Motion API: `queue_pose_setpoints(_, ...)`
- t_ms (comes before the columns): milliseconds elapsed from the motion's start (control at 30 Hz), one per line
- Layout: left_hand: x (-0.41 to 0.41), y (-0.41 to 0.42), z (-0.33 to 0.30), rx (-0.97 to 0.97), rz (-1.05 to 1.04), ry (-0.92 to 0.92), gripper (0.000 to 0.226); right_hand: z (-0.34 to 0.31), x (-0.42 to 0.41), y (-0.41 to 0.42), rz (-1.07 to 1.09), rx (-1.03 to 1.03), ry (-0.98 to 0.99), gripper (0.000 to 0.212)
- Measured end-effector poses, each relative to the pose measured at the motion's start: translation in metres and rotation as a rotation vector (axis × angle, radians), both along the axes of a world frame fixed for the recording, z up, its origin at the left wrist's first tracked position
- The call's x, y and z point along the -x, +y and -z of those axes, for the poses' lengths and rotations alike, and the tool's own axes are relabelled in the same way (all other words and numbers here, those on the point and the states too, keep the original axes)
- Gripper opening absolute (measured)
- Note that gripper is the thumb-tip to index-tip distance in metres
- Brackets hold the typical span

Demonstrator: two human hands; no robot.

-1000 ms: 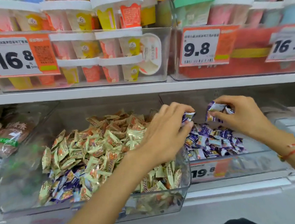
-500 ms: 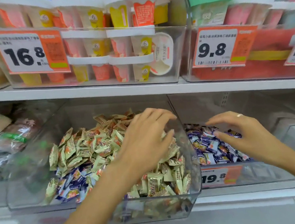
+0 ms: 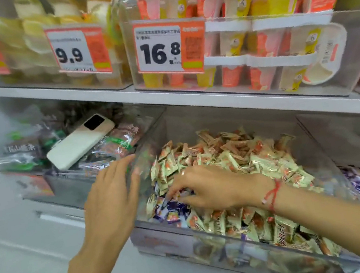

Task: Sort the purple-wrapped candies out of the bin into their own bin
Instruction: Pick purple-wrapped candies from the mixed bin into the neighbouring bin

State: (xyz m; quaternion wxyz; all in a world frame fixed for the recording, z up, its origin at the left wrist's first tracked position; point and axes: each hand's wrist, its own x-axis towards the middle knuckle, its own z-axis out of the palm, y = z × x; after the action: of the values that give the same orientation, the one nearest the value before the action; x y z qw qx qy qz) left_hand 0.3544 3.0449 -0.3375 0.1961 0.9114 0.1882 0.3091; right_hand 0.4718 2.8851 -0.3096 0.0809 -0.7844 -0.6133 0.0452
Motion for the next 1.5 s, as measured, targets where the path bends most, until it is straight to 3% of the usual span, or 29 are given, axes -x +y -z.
queue_pose_setpoints(133, 0.002, -0.003, 0.003, 0.035, 0.031, -0.030, 0.039, 0.037, -0.009, 0.032, -0.042, 0.252, -0.174, 0.059)
queue_pose_setpoints(233, 0.001, -0.001, 0.005, 0.013, 0.024, -0.023, 0.037, 0.051, -0.009, 0.030, -0.025, 0.332, -0.297, 0.077)
queue_pose_setpoints(333, 0.002, -0.002, 0.005, 0.009, 0.015, -0.024, 0.035, 0.052, -0.008, 0.029, -0.073, 0.289, -0.390, 0.071)
queue_pose_setpoints(533, 0.001, -0.005, 0.004, 0.014, 0.009, -0.038, 0.033, 0.050, -0.013, 0.036, -0.109, 0.178, -0.288, 0.052)
queue_pose_setpoints(733, 0.001, -0.001, 0.006, 0.043, 0.039, -0.053, 0.033, 0.039, -0.011, 0.042, -0.049, 0.270, -0.130, 0.037)
queue_pose_setpoints(867, 0.002, 0.000, 0.005, 0.030, 0.033, -0.042, 0.034, 0.015, -0.018, 0.023, 0.013, 0.126, 0.102, 0.026)
queue_pose_setpoints(1033, 0.003, -0.003, 0.002, 0.023, 0.023, -0.058, 0.035, -0.011, -0.013, -0.025, 0.127, -0.055, 0.276, 0.040)
queue_pose_setpoints(1300, -0.008, -0.037, -0.006, -0.180, 0.244, -0.203, 0.030, -0.022, -0.015, -0.101, 0.372, -0.252, 0.087, 0.050)
queue_pose_setpoints(1400, -0.027, -0.062, -0.013, -0.295, 0.341, -0.131, 0.030, -0.033, -0.007, -0.134, 0.439, -0.287, -0.023, 0.052)
queue_pose_setpoints(1500, -0.049, -0.092, -0.023, -0.230, 0.491, 0.032, 0.036, -0.041, 0.002, -0.175, 0.557, -0.423, -0.088, 0.050)
